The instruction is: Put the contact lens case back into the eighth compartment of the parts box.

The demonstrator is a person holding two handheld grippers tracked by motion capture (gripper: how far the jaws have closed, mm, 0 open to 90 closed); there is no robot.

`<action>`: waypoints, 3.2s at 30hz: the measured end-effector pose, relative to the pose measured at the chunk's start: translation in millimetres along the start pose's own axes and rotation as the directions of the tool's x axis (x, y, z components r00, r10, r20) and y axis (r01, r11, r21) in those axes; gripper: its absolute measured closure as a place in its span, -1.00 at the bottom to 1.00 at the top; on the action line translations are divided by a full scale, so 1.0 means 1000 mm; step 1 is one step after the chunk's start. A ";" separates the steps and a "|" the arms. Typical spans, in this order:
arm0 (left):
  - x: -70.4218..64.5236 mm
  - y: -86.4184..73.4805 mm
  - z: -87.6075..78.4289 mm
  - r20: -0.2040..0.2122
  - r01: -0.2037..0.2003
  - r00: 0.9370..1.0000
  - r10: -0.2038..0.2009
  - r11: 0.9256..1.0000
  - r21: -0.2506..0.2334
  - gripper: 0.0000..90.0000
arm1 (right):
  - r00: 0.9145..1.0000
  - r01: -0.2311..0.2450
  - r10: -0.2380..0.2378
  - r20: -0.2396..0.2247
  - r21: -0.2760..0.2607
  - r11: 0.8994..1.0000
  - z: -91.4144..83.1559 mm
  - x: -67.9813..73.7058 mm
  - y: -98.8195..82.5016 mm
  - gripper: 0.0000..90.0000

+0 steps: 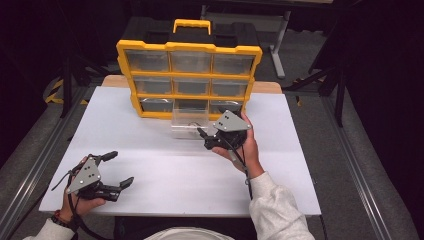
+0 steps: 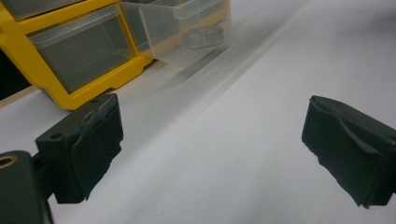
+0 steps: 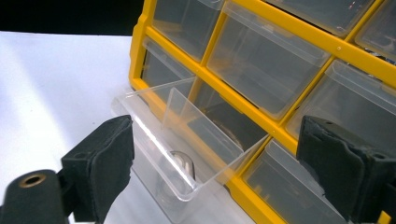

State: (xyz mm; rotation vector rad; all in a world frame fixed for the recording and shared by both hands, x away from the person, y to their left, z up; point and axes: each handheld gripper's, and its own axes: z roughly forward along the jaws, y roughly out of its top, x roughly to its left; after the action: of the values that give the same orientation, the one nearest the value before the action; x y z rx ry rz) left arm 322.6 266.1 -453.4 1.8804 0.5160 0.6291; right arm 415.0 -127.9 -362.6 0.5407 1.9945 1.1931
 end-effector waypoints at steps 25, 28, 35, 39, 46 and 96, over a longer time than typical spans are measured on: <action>-0.001 0.000 0.000 -0.001 -0.023 1.000 0.023 1.000 0.013 -0.86 | 1.000 0.025 -0.025 0.011 -0.010 1.000 -0.036 0.003 -0.015 -0.72; 0.000 0.000 0.000 -0.001 -0.016 1.000 0.016 1.000 0.017 -0.86 | 1.000 0.030 -0.030 0.009 -0.007 1.000 -0.041 0.004 -0.018 -0.72; 0.000 0.000 0.000 -0.003 -0.019 1.000 0.019 1.000 0.013 -0.86 | 0.999 0.035 -0.035 0.007 -0.006 0.999 -0.050 0.005 -0.025 -0.72; -0.001 0.000 0.000 0.000 -0.017 1.000 0.017 1.000 0.011 -0.86 | 0.999 0.042 -0.042 0.004 -0.022 0.999 -0.056 0.007 -0.028 -0.72; -0.001 0.000 0.000 -0.002 -0.022 1.000 0.022 1.000 0.013 -0.86 | 0.998 0.064 -0.064 0.006 -0.018 0.998 -0.064 0.011 -0.034 -0.72; -0.001 0.001 0.008 -0.010 -0.019 1.000 0.020 0.999 0.045 -0.87 | 0.997 -0.053 0.047 0.063 0.089 0.995 -0.122 -0.003 -0.146 -0.76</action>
State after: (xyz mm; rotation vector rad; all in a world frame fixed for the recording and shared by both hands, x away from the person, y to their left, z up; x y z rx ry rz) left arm 326.7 259.5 -455.3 1.9269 0.5232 0.6457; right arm 325.6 -268.6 -453.2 0.6679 2.0007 1.1073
